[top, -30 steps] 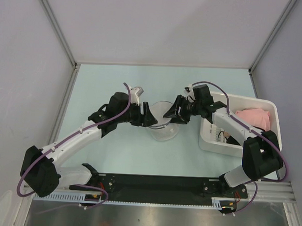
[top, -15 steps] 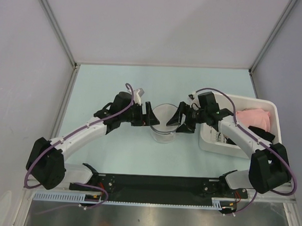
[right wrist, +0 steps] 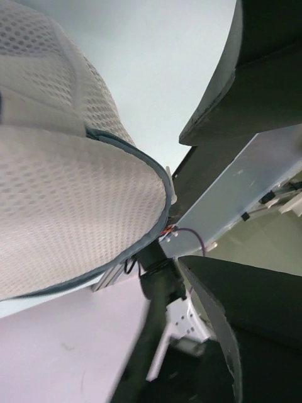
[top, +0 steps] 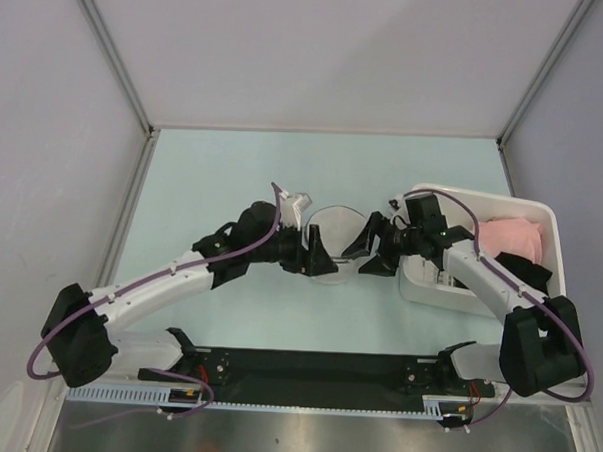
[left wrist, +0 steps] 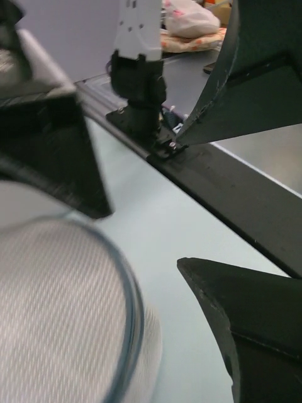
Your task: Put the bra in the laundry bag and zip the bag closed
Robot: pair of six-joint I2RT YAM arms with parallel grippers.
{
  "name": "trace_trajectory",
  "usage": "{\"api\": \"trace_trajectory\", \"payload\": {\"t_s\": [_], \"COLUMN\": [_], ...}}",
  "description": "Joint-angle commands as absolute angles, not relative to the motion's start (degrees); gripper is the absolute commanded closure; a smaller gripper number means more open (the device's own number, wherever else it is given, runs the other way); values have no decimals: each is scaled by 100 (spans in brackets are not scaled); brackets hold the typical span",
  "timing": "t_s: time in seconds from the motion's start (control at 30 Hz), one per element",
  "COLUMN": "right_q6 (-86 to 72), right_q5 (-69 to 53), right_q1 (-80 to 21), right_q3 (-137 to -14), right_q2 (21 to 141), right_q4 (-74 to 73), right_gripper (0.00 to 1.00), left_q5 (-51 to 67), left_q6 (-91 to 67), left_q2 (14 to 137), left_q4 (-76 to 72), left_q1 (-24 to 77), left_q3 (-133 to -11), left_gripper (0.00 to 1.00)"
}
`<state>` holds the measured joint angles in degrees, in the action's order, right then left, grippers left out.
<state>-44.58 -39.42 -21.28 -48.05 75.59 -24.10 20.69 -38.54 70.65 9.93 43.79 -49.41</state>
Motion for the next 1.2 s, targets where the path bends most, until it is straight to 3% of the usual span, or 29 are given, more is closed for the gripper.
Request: {"api": "trace_trajectory", "payload": {"t_s": [0.0,0.07,0.13,0.17,0.27,0.33,0.47,0.6,0.73,0.83,0.9,0.93,1.03,1.17], "right_q6": [-4624,-4457,-4316,-4315,-4500,-4553,-4465,-4026,-3420,-3077,-2937,-2866,-2559,-2426], "right_q5": [-4008,-3938,-3789,-3753,-3551,-3542,-3559,-3595,-3393,-3603,-3691,-3700,-3665,-3463], "right_q1": [-1811,-1802,-1776,-1767,-1749,-1740,-1740,-1732,-1740,-1740,-1740,-1758,-1942,-2109], "right_q3": [-5097,-5229,-5343,-5361,-5414,-5554,-5792,-5880,-5678,-5546,-5450,-5397,-5274,-4932], "right_q2": [7409,7488,7576,7594,7734,7953,8217,8095,7647,7410,7313,7199,7058,6987], "right_q4": [-2609,-2899,-3023,-3015,-2831,-2777,-2970,-3382,-3498,-3472,-3419,-3358,-3112,-2524], "right_gripper": [24,24,24,26,35,39,47,48,39,37,42,51,61,62], "left_q5": [1574,1433,1450,1511,1521,1311,914,1089,1230,1213,1292,1431,1503,1538], "left_q6": [-3780,-3700,-3473,-3359,-2849,-2410,-1478,-565,148,492,588,589,571,563], "left_q2": [6829,6890,7074,7162,7400,7531,7725,7831,7822,8024,8216,8270,8402,8516], "left_q4": [615,738,747,738,405,290,237,448,422,431,483,492,396,317], "left_q1": [4895,4922,4922,4922,4931,4974,5027,5027,5019,5027,5027,5027,5027,5036], "left_q3": [-4904,-5088,-5237,-5412,-5467,-5528,-5607,-5713,-5625,-5686,-5748,-5792,-5792,-5810], "left_gripper": [23,26,38,47,54,50,29,23,23,30,34,38,42,46]}}
